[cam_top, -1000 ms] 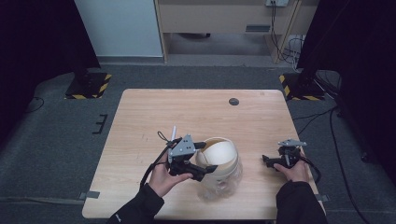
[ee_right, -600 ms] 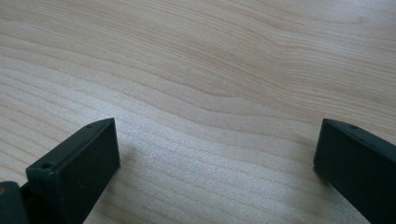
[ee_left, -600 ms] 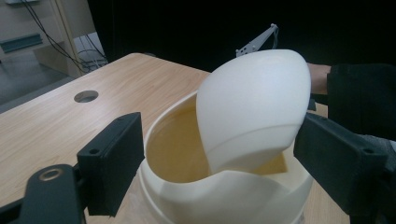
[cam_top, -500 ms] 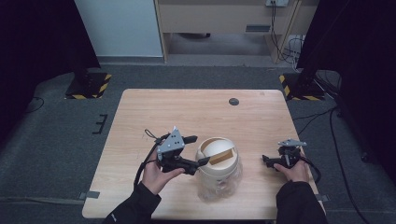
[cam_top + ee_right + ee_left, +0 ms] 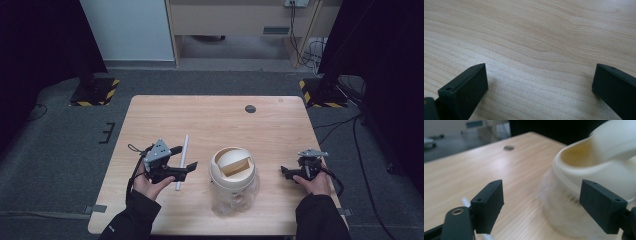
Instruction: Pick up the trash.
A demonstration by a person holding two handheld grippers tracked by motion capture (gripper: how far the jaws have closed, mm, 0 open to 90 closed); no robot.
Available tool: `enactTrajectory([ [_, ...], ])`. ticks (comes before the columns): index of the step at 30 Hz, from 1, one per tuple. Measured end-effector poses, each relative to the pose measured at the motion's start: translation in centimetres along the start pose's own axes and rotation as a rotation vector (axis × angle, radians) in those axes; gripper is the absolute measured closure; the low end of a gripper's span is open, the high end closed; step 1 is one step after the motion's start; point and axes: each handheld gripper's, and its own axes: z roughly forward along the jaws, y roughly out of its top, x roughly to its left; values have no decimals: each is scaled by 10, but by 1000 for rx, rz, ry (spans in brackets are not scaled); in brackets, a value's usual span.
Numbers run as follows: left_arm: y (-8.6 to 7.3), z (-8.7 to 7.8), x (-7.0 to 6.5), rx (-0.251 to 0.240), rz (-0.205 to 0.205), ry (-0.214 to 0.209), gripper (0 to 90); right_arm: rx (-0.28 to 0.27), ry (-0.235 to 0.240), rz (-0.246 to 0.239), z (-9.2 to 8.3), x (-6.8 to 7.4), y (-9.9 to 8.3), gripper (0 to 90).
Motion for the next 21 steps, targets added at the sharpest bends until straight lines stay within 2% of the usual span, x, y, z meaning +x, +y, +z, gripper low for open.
enactTrajectory([
  [1,-6,4,5,22,-8,20,203,0,0,0,0,0,0,6],
  [2,-6,4,5,22,-8,20,212,0,0,0,0,0,0,6],
  [4,-18,11,15,67,-40,53,219,0,1,1,0,0,0,6],
  [5,-27,18,22,101,-61,85,224,0,1,0,0,0,0,6],
  [6,-27,18,22,101,-61,85,228,0,1,0,0,0,0,6],
  [7,-36,25,27,155,-88,108,247,0,0,1,0,0,0,6],
  [8,-39,28,29,171,-97,116,254,0,0,0,0,0,0,6],
  [10,-42,31,29,187,-99,120,254,0,0,0,0,0,0,6],
  [11,-45,35,29,227,-82,134,277,0,0,0,0,0,0,6],
  [12,-47,37,28,247,-75,141,278,0,0,0,0,0,0,6],
  [17,-52,42,28,290,-82,153,333,0,0,0,0,0,0,6],
  [19,-55,44,29,319,-90,164,350,0,0,0,0,0,0,6],
  [20,-57,46,31,357,-85,180,380,0,0,0,0,0,0,6],
  [21,-57,46,31,357,-85,180,397,0,0,0,0,0,0,6],
])
